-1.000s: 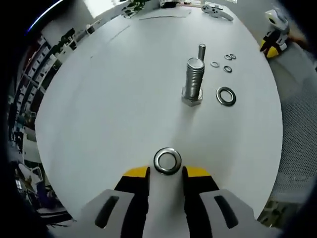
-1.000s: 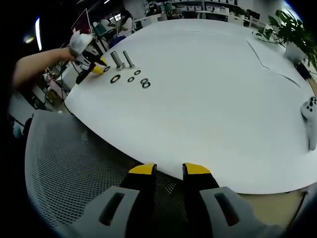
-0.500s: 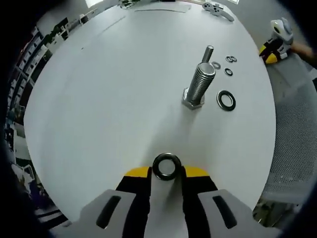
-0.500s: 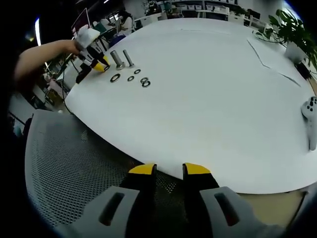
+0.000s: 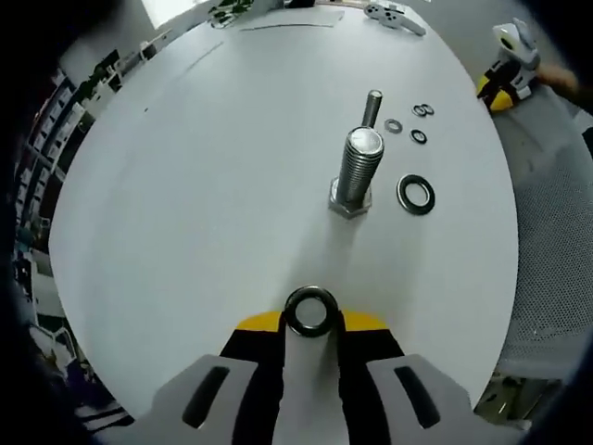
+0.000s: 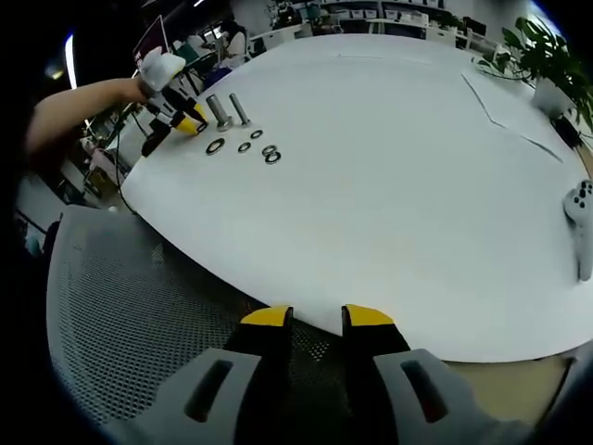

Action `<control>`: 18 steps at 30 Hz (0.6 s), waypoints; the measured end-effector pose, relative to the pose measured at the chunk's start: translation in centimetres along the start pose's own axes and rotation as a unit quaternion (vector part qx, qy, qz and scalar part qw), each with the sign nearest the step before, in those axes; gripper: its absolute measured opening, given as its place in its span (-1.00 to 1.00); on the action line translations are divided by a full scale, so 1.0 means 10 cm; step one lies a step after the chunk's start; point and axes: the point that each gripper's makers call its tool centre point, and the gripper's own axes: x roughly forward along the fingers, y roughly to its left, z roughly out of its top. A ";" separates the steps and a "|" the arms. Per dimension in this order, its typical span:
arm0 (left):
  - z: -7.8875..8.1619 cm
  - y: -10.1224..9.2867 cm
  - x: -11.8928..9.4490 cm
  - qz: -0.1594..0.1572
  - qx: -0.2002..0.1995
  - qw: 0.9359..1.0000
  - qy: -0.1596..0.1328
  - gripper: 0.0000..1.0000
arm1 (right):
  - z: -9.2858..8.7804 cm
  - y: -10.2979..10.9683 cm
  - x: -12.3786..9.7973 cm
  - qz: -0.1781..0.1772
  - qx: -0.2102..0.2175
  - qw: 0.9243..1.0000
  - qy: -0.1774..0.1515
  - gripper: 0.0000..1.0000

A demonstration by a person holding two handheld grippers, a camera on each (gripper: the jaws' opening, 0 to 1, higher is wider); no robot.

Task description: Place the washer onto the threaded stud by aligning its center hole with the stud, sliding it down to the base, and recovering from edge contact or off-axis alignment until the washer reaches the visible bottom stop.

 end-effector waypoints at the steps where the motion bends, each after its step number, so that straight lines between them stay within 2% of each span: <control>1: 0.02 0.02 0.00 0.007 -0.006 1.000 -0.006 -0.62 | 0.00 0.00 0.00 0.000 0.000 1.000 0.000 -0.52; 9: 0.10 -0.06 -0.03 0.017 -0.007 1.000 -0.019 -0.62 | 0.00 0.00 0.00 0.001 -0.002 1.000 0.000 -0.52; 13: 0.13 -0.03 -0.13 0.026 -0.028 0.999 -0.030 -0.62 | 0.00 0.00 0.00 0.001 -0.002 1.000 -0.001 -0.52; 18: 0.19 -0.07 -0.24 0.034 -0.023 0.998 -0.044 -0.62 | 0.00 0.00 0.00 0.001 -0.003 1.000 -0.001 -0.52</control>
